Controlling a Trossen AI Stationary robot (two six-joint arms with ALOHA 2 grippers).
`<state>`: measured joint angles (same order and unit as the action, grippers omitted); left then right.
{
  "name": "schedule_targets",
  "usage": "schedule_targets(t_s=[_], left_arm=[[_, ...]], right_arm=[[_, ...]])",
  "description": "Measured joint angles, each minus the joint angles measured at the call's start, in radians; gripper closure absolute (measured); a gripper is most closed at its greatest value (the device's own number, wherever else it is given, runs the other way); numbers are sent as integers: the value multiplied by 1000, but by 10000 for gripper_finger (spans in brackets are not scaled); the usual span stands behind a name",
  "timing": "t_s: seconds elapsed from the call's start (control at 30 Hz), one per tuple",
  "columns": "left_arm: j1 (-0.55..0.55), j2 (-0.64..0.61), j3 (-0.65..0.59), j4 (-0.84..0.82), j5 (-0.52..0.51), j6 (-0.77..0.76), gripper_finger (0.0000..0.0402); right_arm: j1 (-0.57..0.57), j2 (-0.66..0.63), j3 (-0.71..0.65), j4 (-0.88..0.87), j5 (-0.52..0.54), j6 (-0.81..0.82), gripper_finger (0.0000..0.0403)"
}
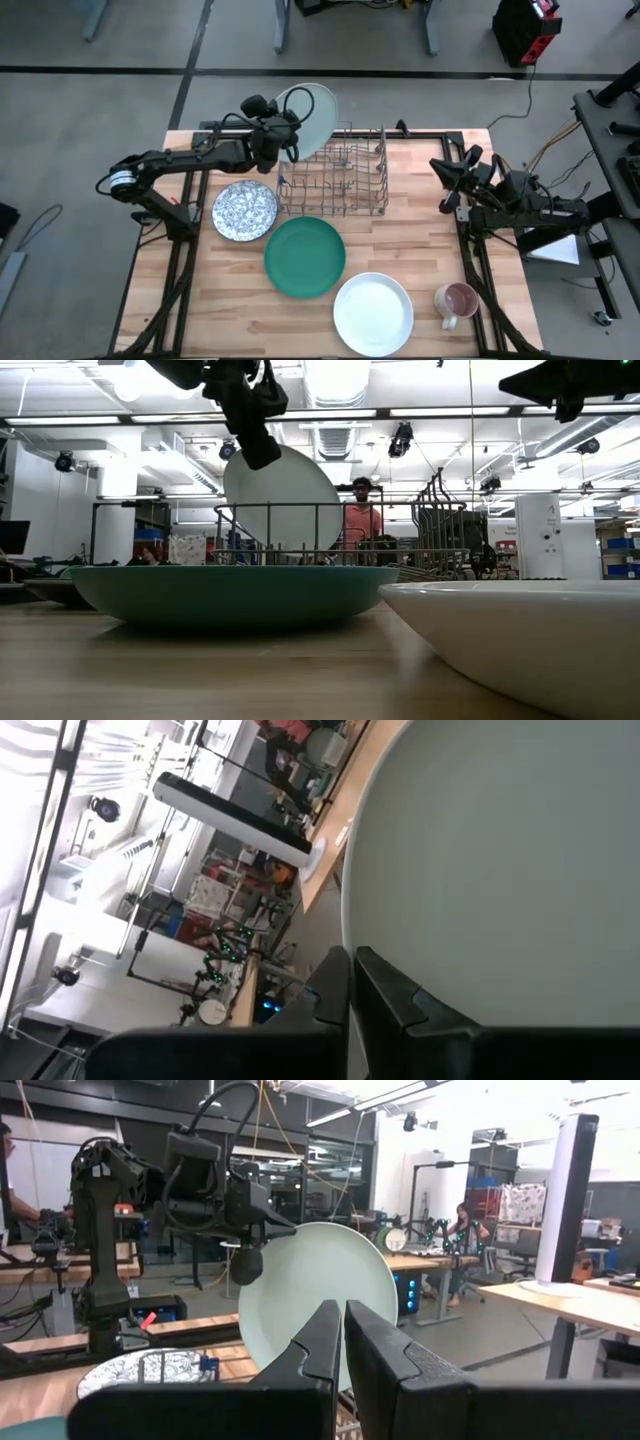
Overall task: Sort dishes
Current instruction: Put the light blue plate into the dish rack
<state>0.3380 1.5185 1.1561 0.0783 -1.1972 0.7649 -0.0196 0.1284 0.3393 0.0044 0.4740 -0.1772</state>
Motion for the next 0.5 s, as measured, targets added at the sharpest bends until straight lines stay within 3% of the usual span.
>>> schedule_targets(t_s=[0.5], left_arm=[[-13, 0, 0, -36, 8, -16, 382]], right_arm=[[0, 0, 0, 1, 0, -5, 391]])
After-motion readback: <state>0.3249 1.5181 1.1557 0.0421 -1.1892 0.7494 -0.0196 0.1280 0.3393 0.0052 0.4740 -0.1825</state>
